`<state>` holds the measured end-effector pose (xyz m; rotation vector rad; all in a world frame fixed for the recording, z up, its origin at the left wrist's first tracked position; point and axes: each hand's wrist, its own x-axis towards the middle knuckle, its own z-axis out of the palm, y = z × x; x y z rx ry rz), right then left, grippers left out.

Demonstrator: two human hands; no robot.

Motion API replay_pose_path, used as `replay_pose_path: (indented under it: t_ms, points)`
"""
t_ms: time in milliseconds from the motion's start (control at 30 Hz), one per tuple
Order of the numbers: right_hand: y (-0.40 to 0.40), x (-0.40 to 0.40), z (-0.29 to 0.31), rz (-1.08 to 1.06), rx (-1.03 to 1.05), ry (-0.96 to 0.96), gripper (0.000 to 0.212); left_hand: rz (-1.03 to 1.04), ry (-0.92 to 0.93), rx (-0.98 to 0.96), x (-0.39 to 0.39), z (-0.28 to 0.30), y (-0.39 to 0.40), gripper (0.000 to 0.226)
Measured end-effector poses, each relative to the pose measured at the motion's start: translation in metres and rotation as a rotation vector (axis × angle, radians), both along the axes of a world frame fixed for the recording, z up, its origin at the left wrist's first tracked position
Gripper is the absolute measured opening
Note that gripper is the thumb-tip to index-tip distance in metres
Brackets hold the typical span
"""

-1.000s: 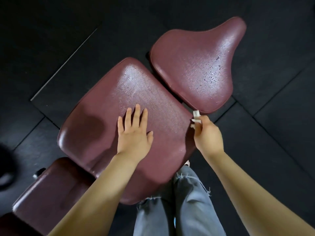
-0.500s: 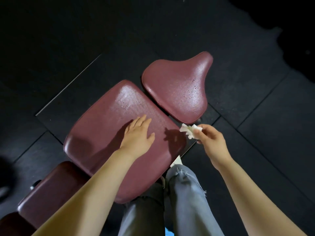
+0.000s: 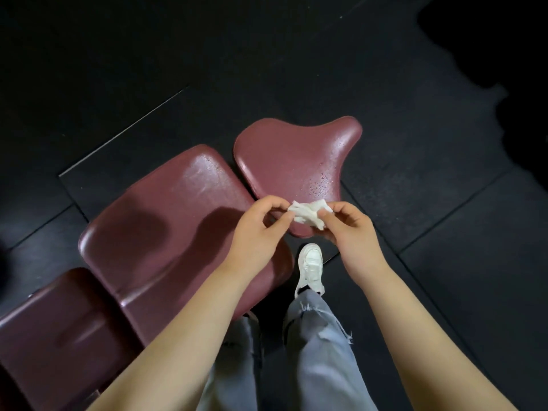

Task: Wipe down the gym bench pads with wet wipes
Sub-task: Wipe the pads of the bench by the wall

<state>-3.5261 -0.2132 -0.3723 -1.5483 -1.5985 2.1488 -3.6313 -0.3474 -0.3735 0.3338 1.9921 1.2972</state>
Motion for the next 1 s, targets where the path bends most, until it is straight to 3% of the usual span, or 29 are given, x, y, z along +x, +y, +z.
replay_pose_path:
  t_ms: [100,200,333,467,567,667,767,933,1000]
  points:
    - [0.023,0.002,0.005,-0.007,-0.011,-0.029,0.01,-0.044,0.196,-0.018,0.009,0.003,0.02,0.015]
    - [0.045,0.002,0.008,-0.04,0.007,-0.041,0.023,-0.13,0.377,0.022,0.018,0.002,0.037,0.004]
    - [0.072,0.001,0.013,-0.008,0.005,-0.007,0.016,-0.257,0.472,-0.022,0.029,-0.006,0.055,0.012]
    - [0.096,-0.001,0.015,0.088,0.024,0.008,0.011,-0.067,0.324,-0.073,0.033,-0.01,0.069,0.024]
    - [0.107,-0.004,0.014,0.155,0.036,-0.016,0.011,0.055,0.346,-0.048,0.028,-0.002,0.082,0.015]
    - [0.11,-0.011,0.016,0.2,0.026,-0.008,0.011,-0.006,0.346,-0.049,0.025,0.006,0.092,0.023]
    - [0.11,-0.016,0.02,0.262,0.03,0.017,0.011,-0.082,0.202,-0.104,0.027,0.005,0.097,0.038]
    - [0.11,-0.017,0.018,0.313,-0.013,0.051,0.011,0.119,-0.109,-0.007,0.019,0.012,0.099,0.007]
    - [0.11,-0.016,0.017,0.36,-0.008,0.061,0.01,0.153,-0.208,0.026,0.014,0.014,0.097,0.008]
